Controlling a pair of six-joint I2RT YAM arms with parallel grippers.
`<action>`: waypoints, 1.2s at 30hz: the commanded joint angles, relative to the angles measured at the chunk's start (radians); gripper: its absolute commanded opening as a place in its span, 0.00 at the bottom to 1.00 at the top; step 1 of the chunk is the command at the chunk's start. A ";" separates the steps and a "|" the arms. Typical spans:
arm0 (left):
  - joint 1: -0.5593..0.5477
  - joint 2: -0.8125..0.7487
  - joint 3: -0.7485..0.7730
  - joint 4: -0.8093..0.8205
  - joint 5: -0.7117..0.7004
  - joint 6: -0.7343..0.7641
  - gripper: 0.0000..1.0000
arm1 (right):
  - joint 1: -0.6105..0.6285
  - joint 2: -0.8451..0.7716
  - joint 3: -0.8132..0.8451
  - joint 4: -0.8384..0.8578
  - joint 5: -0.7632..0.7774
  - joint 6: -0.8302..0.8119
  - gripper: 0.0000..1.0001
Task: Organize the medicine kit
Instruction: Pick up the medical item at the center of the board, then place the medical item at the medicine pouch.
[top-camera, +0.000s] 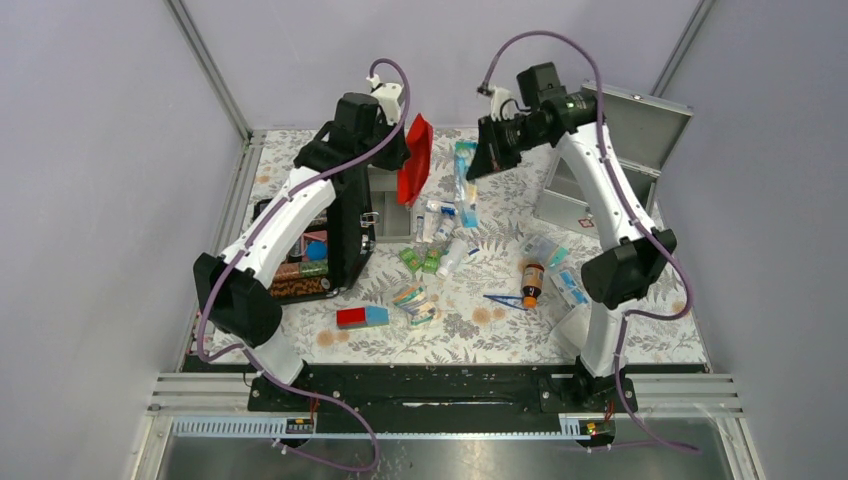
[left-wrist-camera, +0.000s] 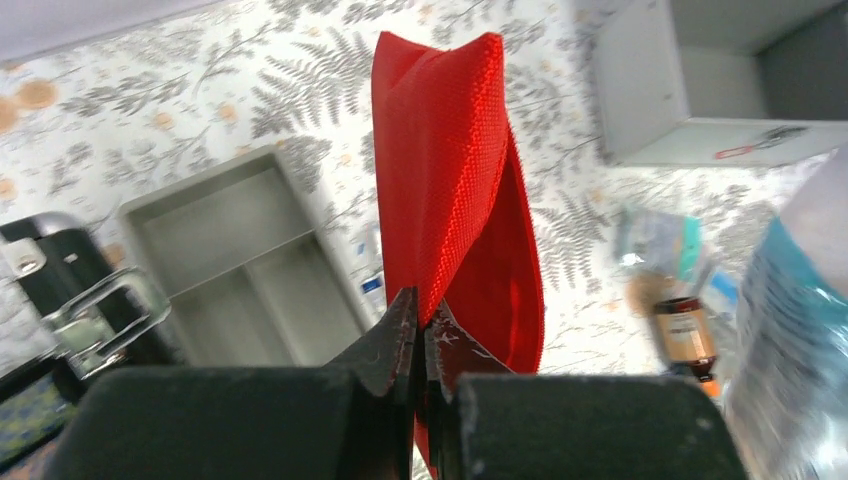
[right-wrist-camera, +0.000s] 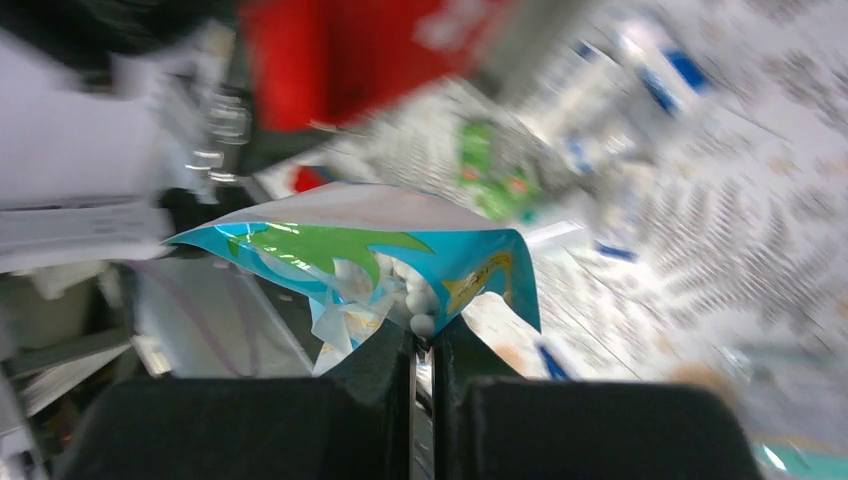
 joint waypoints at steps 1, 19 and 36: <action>0.013 -0.020 -0.030 0.241 0.159 -0.110 0.00 | 0.000 0.018 0.079 0.135 -0.392 0.206 0.09; 0.075 0.043 -0.067 0.411 0.465 -0.388 0.00 | 0.007 0.160 0.199 0.731 -0.464 0.495 0.14; 0.113 0.040 -0.088 0.419 0.491 -0.394 0.00 | 0.004 0.076 0.085 0.557 -0.251 0.169 0.11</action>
